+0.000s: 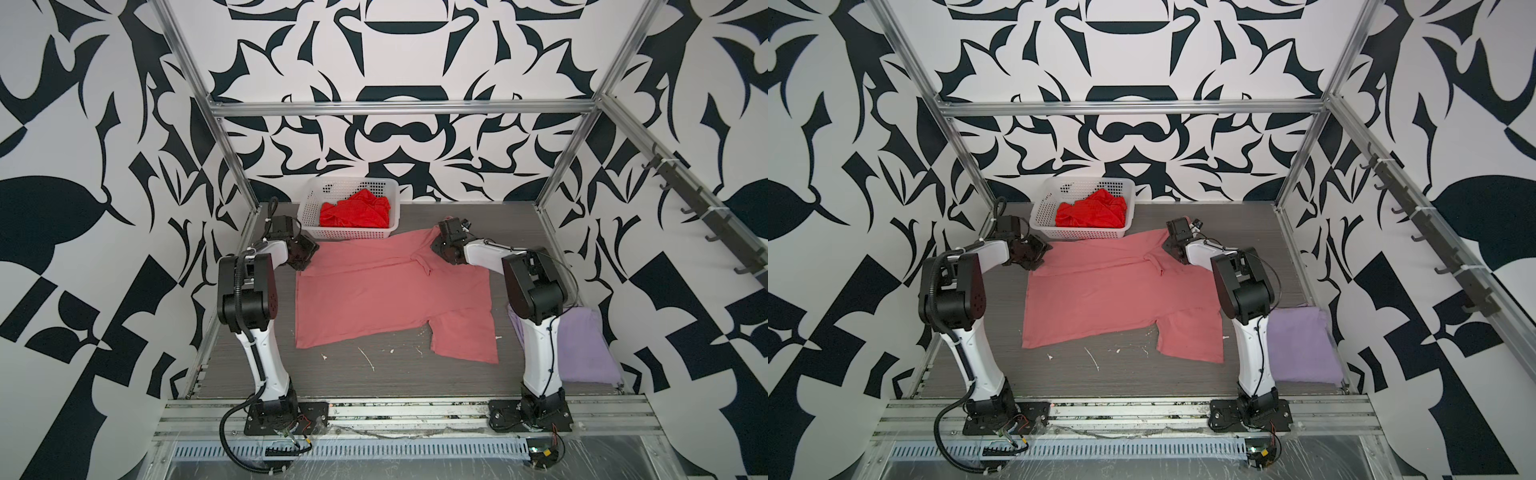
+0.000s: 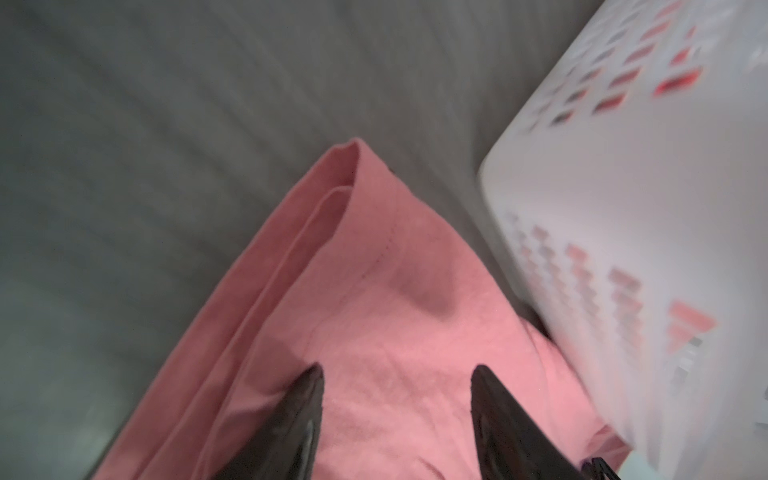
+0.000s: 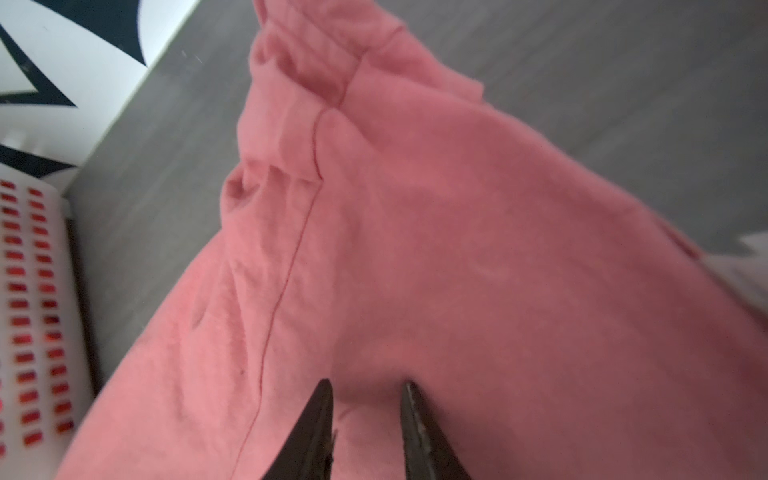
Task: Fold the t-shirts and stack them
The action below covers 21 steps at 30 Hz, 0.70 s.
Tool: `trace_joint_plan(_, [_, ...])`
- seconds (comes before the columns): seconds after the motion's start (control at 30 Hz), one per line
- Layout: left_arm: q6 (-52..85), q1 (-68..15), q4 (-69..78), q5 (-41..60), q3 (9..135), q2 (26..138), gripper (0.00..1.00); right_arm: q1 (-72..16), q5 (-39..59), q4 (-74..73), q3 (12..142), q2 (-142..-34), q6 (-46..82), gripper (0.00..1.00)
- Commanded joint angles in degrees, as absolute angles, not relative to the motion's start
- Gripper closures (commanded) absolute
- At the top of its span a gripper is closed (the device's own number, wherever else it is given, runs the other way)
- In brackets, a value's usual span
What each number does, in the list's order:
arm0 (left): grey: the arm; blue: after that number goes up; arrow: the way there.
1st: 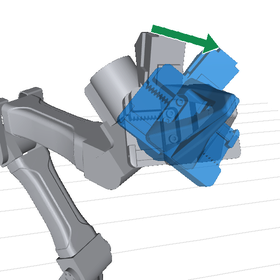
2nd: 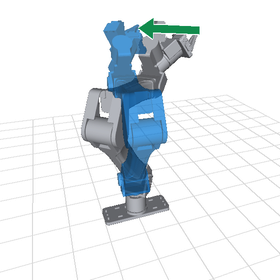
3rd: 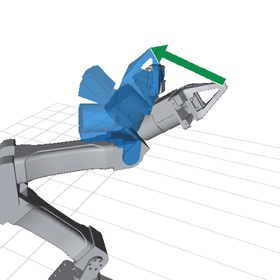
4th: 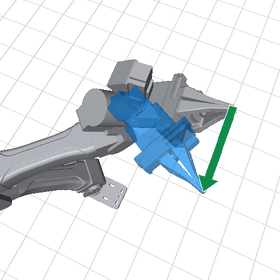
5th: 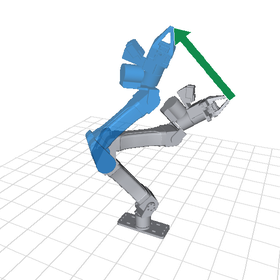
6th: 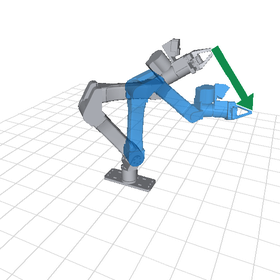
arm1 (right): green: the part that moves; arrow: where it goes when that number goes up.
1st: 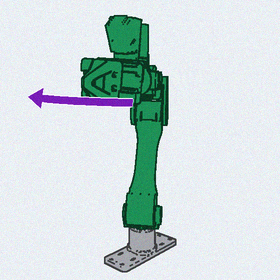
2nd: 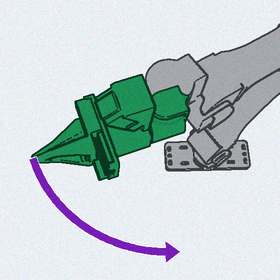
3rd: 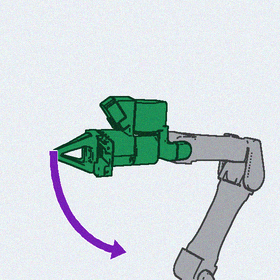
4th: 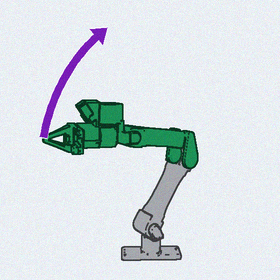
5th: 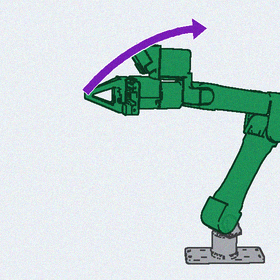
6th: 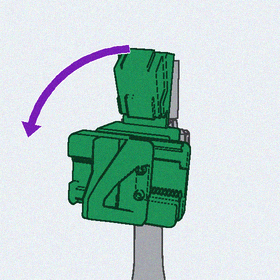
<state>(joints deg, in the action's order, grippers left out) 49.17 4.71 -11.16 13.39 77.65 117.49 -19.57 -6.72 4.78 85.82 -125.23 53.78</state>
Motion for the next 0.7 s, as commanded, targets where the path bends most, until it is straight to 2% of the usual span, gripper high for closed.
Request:
trace_joint_plan(0.0, [50.5,5.9,-15.6,10.3,78.3,123.2,0.40,-19.3,-4.5,14.0,88.7,-128.0,52.8,0.68])
trace_joint_plan(0.43, [50.2,7.9,-14.9,11.4,80.6,124.2,0.40,-19.3,-6.7,13.5,75.3,-119.1,57.8,0.68])
trace_joint_plan(0.67, [46.0,7.9,-13.2,13.0,76.4,113.9,0.38,-19.2,-7.6,11.4,78.8,-112.8,44.1,0.60])
